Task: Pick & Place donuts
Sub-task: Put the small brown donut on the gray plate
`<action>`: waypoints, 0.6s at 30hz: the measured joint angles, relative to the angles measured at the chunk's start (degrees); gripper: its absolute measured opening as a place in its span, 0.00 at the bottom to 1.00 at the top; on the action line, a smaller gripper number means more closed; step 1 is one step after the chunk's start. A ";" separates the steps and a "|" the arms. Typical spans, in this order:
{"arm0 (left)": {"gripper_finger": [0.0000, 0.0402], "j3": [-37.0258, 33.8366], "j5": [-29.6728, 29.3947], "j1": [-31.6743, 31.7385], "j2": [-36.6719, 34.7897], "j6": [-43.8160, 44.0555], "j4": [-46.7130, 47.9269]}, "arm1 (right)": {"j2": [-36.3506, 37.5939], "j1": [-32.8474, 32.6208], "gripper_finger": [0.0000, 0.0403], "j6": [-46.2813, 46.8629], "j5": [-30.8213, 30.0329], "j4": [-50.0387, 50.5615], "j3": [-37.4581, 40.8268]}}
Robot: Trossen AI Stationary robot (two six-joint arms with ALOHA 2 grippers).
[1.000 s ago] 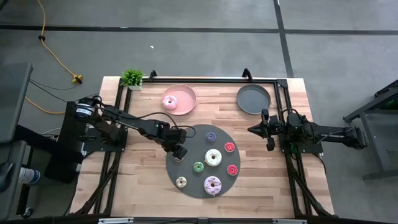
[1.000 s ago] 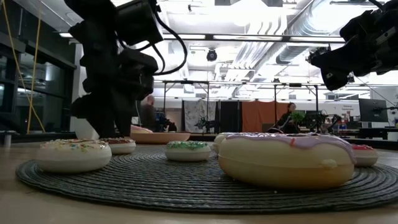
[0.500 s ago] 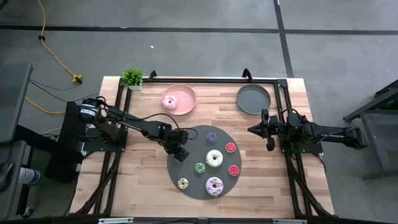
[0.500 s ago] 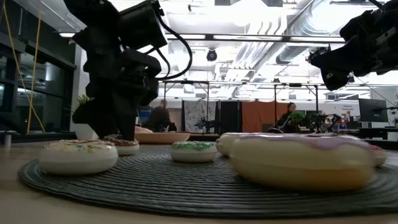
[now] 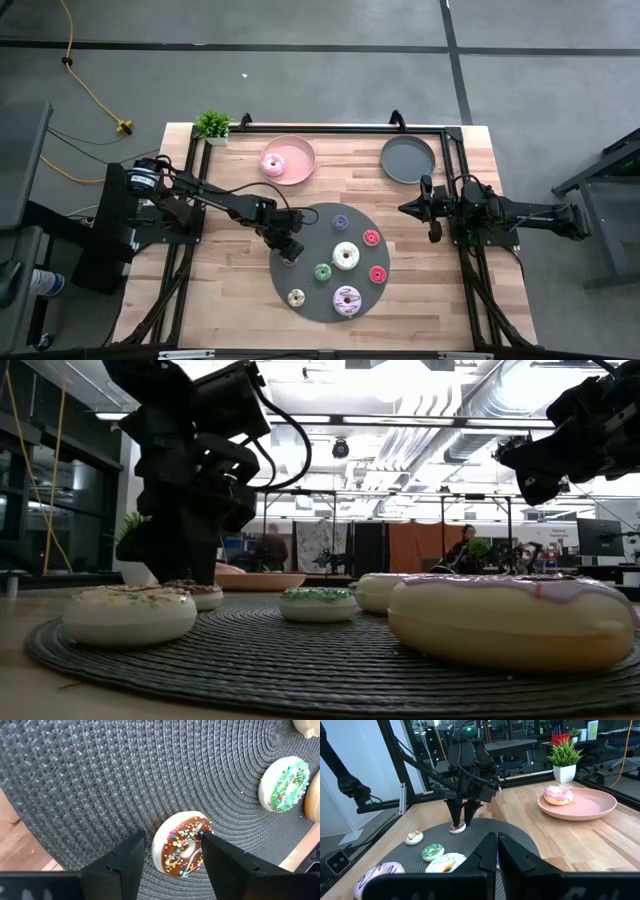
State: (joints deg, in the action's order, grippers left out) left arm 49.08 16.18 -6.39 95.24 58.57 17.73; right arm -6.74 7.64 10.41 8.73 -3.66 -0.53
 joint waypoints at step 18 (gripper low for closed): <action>0.21 -0.02 2.67 0.00 0.03 0.21 -0.39 | 0.00 0.01 0.02 0.00 -0.02 0.00 0.00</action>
State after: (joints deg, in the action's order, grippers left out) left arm 49.06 18.85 -6.39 95.26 58.77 17.34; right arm -6.74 7.65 10.41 8.71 -3.66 -0.54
